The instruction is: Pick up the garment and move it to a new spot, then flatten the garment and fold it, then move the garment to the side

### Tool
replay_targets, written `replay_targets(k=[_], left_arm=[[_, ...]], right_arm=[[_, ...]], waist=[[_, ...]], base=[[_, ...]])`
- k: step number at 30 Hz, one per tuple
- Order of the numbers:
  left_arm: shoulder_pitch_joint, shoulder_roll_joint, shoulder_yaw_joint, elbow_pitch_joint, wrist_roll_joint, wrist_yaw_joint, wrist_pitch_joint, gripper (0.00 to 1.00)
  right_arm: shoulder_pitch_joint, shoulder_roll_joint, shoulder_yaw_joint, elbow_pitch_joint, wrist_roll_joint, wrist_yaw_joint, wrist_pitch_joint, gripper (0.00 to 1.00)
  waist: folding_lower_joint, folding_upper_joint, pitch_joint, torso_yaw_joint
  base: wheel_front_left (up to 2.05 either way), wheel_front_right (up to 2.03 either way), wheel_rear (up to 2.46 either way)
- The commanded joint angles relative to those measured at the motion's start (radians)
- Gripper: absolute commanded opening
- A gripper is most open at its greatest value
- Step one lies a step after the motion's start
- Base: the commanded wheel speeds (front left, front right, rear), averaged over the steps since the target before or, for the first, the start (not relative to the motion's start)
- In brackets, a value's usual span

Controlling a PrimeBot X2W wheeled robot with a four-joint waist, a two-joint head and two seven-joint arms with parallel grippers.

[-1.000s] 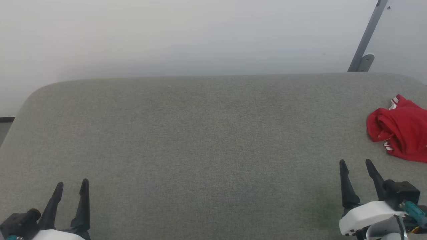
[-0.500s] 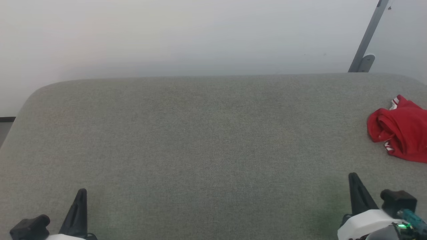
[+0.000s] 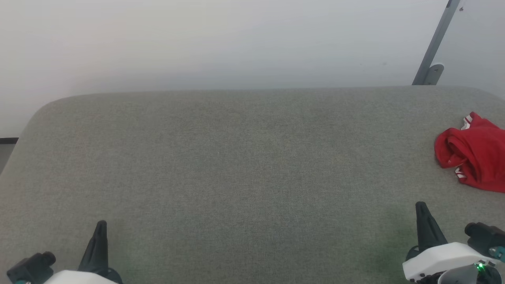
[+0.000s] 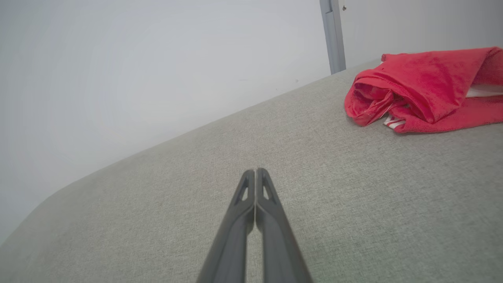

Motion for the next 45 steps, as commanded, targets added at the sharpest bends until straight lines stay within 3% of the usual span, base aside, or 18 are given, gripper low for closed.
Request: replay_targets(k=[1,22,45], left_arm=[[-0.035,0.008,0.008,-0.014,-0.029,0.0,0.007,0.0],[-0.08,-0.044,0.015,-0.01,-0.285,-0.001,0.091,0.0],[-0.117,-0.085,0.021,-0.007,-0.49,-0.001,0.16,0.0]], right_arm=[[-0.029,-0.002,0.001,-0.02,0.033,0.0,0.007,0.0],[-0.046,0.002,0.008,-0.042,0.371,0.0,0.09,0.0],[-0.059,0.005,0.011,-0.058,0.64,0.0,0.158,0.0]], waist=[[0.0,0.0,0.0,0.0],[0.0,0.0,0.003,0.001],[0.0,0.0,0.006,0.001]], base=[[0.0,0.0,0.0],[0.0,0.0,0.0],[0.0,0.0,0.0]])
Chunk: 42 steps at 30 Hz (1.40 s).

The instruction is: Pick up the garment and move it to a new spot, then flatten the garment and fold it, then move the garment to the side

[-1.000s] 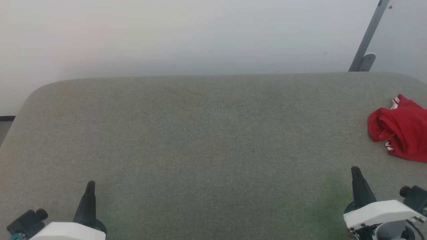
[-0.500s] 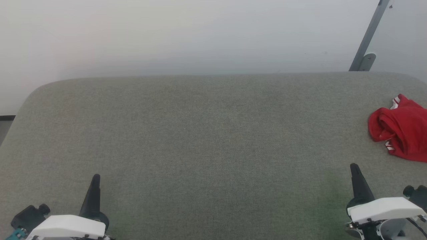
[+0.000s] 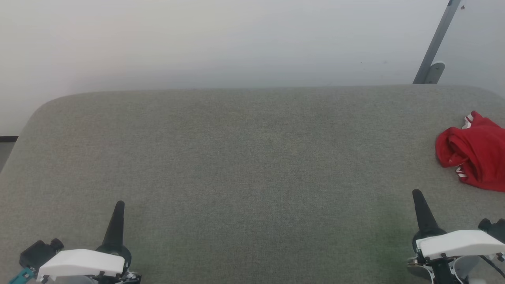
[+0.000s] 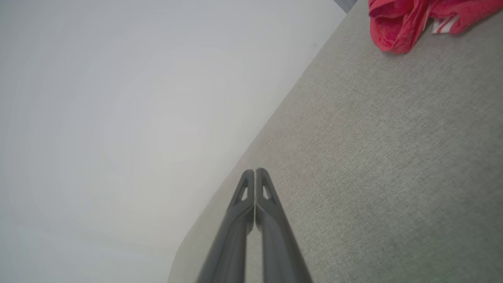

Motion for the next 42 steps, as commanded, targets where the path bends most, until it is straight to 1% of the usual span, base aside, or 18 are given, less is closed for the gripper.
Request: replay_targets(k=[1,24,42], left_arm=[[-0.026,0.003,0.005,-0.008,-0.025,-0.001,0.009,0.0],[-0.056,-0.033,0.011,-0.005,-0.196,-0.002,0.066,0.0],[-0.073,-0.056,0.014,-0.002,-0.302,-0.002,0.102,0.0]], right_arm=[[-0.023,0.001,0.002,-0.016,0.028,0.0,0.007,0.0],[-0.032,0.004,0.005,-0.028,0.255,0.0,0.065,0.0],[-0.04,0.006,0.006,-0.036,0.397,0.0,0.101,0.0]], waist=[[0.0,0.0,0.0,0.0],[0.0,0.0,0.003,0.001],[0.0,0.0,0.005,0.001]], base=[[0.0,0.0,0.0],[0.0,0.0,0.0],[0.0,0.0,0.0]])
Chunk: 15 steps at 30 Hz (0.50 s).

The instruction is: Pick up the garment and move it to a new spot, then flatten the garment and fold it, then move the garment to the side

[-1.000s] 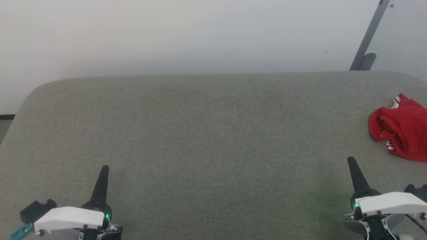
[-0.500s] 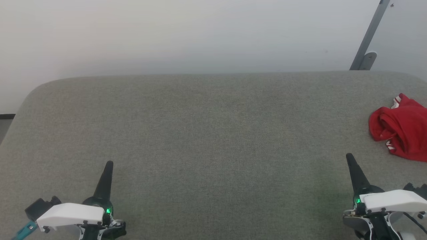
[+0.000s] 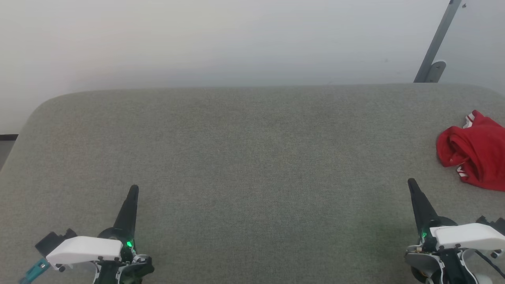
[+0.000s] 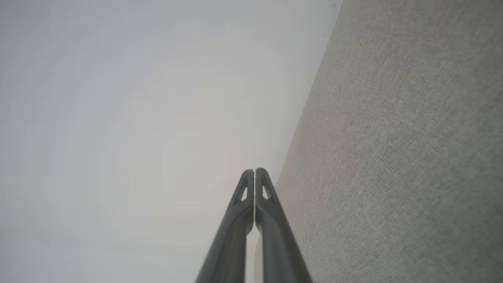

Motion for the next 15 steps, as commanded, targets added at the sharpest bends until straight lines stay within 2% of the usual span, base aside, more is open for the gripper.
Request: replay_targets(k=[1,15], left_arm=[[-0.015,-0.002,0.005,-0.003,-0.013,-0.002,0.005,0.0],[-0.031,-0.018,0.007,-0.001,-0.092,-0.003,0.032,0.0]], right_arm=[[-0.016,0.002,0.001,-0.009,0.016,0.0,0.009,0.0],[-0.019,0.003,0.002,-0.015,0.119,0.0,0.033,0.0]], waist=[[-0.0001,0.0,0.0,0.0],[-0.0001,0.0,0.002,0.0]], base=[[0.0,0.0,0.0],[0.0,0.0,0.0]])
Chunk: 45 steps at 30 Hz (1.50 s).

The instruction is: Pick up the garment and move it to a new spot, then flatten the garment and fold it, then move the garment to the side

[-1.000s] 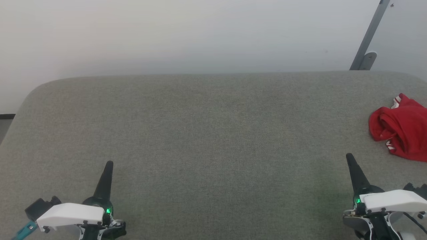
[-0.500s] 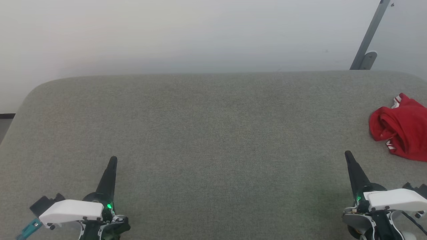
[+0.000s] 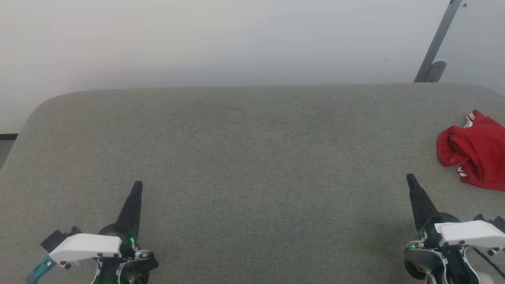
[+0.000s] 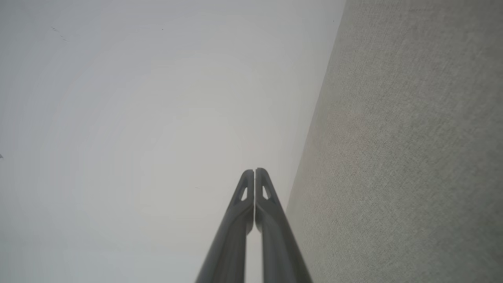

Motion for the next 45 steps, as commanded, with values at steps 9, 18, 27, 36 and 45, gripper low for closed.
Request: replay_targets(k=[9,18,27,36,45], left_arm=[[-0.023,-0.009,0.005,0.0,-0.047,-0.003,0.018,0.0],[-0.023,-0.009,0.004,0.0,-0.047,-0.003,0.017,0.0],[-0.022,-0.009,0.004,0.0,-0.047,-0.003,0.017,0.0],[-0.022,-0.009,0.004,0.0,-0.047,-0.003,0.017,0.0],[-0.022,-0.009,0.004,0.0,-0.047,-0.003,0.017,0.0]], right_arm=[[-0.012,0.003,0.002,-0.01,0.061,0.0,0.017,0.0],[-0.011,0.003,0.002,-0.01,0.061,0.0,0.017,0.0],[-0.011,0.003,0.002,-0.01,0.061,0.0,0.017,0.0],[-0.011,0.003,0.002,-0.01,0.061,0.0,0.017,0.0],[-0.011,0.003,0.002,-0.01,0.061,0.0,0.017,0.0]], waist=[[-0.0001,-0.0001,0.001,0.0],[-0.0001,-0.0001,0.001,0.0],[-0.0001,-0.0001,0.001,0.0],[-0.0001,-0.0001,0.001,0.0],[-0.0001,-0.0001,0.001,0.0]], base=[[0.0,0.0,0.0],[0.0,0.0,0.0],[0.0,0.0,0.0],[0.0,0.0,0.0],[0.0,0.0,0.0]])
